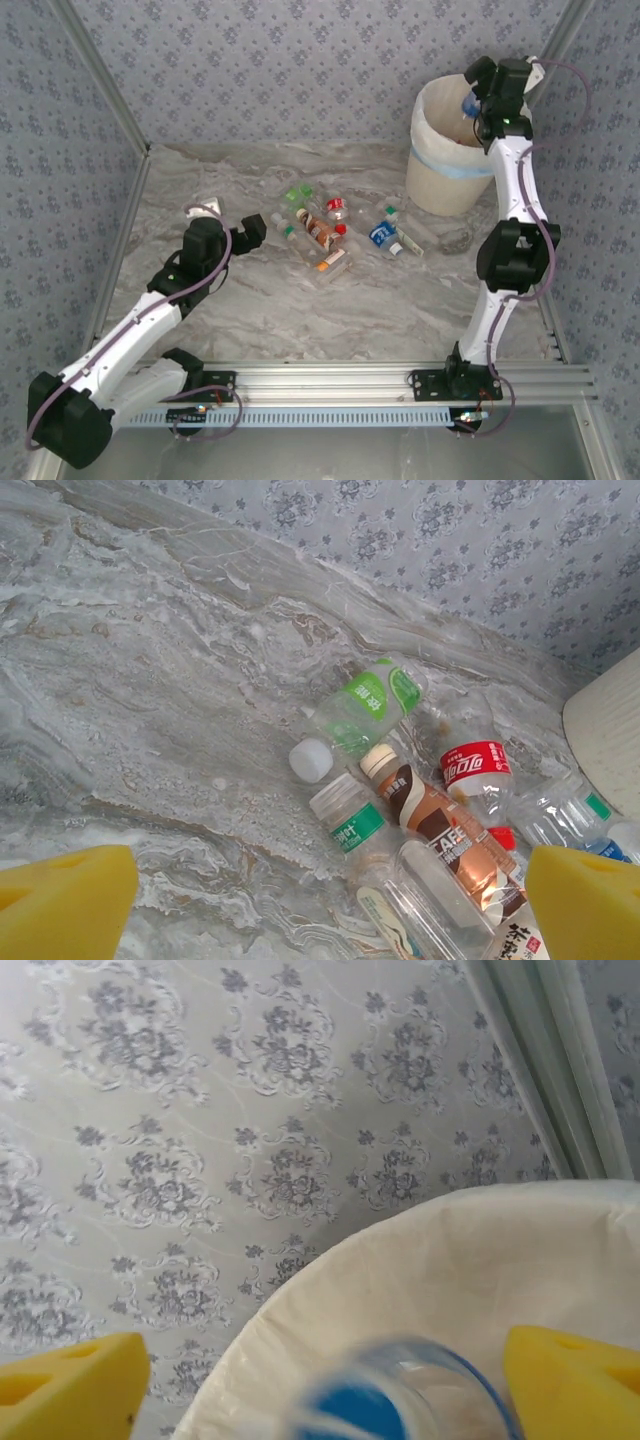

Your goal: Put the plastic bottles in the bin

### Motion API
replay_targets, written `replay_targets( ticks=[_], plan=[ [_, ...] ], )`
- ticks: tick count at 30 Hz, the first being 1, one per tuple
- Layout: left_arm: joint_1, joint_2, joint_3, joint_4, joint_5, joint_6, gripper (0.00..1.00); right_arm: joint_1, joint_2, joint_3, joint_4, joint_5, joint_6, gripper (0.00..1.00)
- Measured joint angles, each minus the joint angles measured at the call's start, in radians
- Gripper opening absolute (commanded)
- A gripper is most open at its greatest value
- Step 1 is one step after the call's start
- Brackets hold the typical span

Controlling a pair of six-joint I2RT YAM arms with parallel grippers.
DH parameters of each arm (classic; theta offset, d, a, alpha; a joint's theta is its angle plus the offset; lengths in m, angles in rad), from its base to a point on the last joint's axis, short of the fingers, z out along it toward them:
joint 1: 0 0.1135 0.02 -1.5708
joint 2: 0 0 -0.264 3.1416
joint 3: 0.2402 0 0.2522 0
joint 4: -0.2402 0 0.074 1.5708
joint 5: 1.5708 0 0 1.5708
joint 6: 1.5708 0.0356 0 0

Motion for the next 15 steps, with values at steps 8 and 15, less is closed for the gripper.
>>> replay_targets(
  ticks=[8, 15],
  plan=[
    [0.015, 0.016, 0.0, -0.024, 0.0, -0.014, 0.99, 0.013, -0.02, -0.001, -0.087, 0.04, -0.043, 1.0],
    [0.02, 0.055, 0.0, -0.028, 0.0, -0.033, 1.0, 0.039, -0.15, -0.089, -0.099, 0.032, -0.158, 1.0]
  ],
)
